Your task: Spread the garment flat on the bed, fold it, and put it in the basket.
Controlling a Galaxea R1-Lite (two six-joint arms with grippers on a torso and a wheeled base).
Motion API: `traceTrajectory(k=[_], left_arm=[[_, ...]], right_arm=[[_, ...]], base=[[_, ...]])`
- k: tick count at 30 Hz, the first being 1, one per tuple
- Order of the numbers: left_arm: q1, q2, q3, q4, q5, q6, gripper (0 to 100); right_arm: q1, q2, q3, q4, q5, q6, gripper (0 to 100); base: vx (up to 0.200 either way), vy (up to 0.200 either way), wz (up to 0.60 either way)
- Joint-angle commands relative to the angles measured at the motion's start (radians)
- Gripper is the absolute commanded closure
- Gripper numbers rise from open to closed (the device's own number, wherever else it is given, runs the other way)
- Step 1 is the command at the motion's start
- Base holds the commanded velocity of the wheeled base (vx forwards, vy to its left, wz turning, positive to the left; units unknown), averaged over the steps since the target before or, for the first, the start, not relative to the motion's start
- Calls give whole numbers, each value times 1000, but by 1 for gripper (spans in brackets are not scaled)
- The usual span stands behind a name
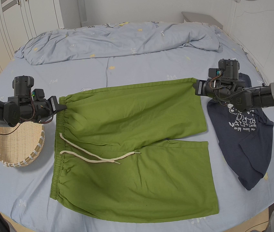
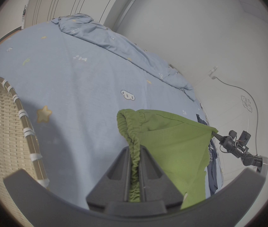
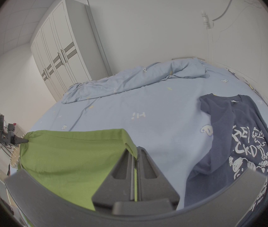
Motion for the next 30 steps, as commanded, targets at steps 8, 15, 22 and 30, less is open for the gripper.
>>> traceTrajectory(k=[8, 15, 22, 30], left_arm=[[11, 84, -20, -30, 6, 6, 100], [9, 76, -17, -30, 6, 5, 100], [8, 61, -9, -30, 5, -3, 100], [-1, 21, 20, -30, 3, -3, 100]], right_arm=[[4, 110, -92, -3, -45, -47, 100], [51, -201, 105, 15, -9, -18, 100], [153, -531, 226, 274, 34, -1, 100], [303, -856, 293, 601, 47, 82, 100]], base=[[0, 0, 0], [0, 0, 0], [0, 0, 0], [0, 0, 0]])
